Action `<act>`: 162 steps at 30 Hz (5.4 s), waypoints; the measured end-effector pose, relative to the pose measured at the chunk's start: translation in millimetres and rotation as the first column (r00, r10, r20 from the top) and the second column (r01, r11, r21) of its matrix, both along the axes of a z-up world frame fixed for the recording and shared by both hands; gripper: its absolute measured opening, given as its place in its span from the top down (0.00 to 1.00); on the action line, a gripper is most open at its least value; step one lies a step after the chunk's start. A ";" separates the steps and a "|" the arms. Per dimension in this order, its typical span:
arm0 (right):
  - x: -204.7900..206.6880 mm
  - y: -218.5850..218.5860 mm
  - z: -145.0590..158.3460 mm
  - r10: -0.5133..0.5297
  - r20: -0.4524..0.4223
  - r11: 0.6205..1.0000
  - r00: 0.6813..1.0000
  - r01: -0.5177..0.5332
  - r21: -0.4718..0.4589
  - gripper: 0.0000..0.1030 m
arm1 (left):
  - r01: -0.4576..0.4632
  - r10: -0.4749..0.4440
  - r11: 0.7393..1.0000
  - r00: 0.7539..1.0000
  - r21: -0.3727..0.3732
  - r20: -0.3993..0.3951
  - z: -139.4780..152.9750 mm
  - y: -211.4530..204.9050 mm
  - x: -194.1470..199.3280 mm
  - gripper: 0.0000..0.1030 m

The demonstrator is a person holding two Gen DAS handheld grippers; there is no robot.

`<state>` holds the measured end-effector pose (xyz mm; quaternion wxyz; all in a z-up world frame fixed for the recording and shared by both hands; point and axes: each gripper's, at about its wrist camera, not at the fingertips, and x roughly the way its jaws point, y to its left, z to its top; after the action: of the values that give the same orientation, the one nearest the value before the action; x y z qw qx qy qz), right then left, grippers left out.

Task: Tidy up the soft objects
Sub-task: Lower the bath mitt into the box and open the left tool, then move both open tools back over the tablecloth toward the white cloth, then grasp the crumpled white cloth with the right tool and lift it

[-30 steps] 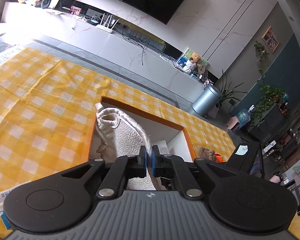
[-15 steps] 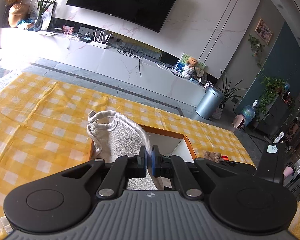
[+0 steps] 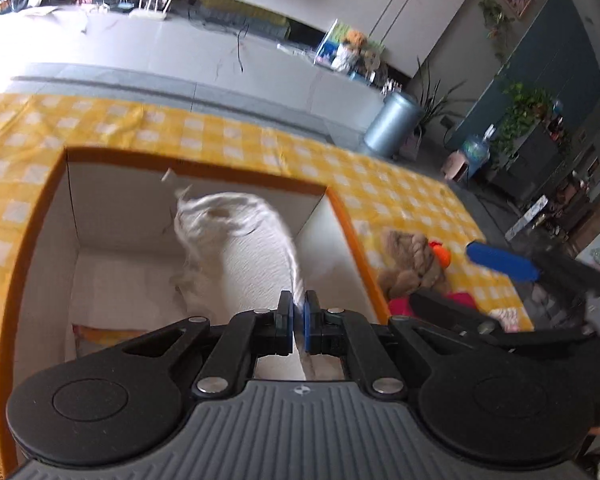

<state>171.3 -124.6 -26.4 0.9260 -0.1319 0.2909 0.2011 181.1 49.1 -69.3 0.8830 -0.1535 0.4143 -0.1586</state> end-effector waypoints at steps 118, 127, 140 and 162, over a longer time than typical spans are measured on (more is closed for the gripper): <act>12.8 -213.5 -94.5 -0.606 -0.540 0.658 0.584 0.750 0.073 0.04 | 0.183 -0.210 0.908 0.977 0.376 0.033 78.1 -207.8 -44.5 0.47; 13.0 -190.9 -104.2 -0.585 -0.601 0.601 0.545 0.789 0.131 0.02 | 0.160 -0.195 0.903 0.980 0.398 0.047 88.6 -166.2 -59.4 0.46; 27.8 -135.7 -116.8 -0.742 -0.441 0.575 0.505 0.817 -0.031 0.02 | 0.181 -0.206 0.905 0.978 0.384 0.024 83.2 -125.2 -62.1 0.40; -0.9 -163.2 -96.8 -0.584 -0.407 0.782 0.703 0.622 -0.047 0.73 | 0.236 -0.233 0.888 0.971 0.394 -0.055 73.2 -123.2 -74.4 0.40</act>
<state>170.4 -287.7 -123.2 0.8659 0.0579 0.4908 -0.0771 106.6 -74.2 3.9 0.8688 0.0797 0.4559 -0.1761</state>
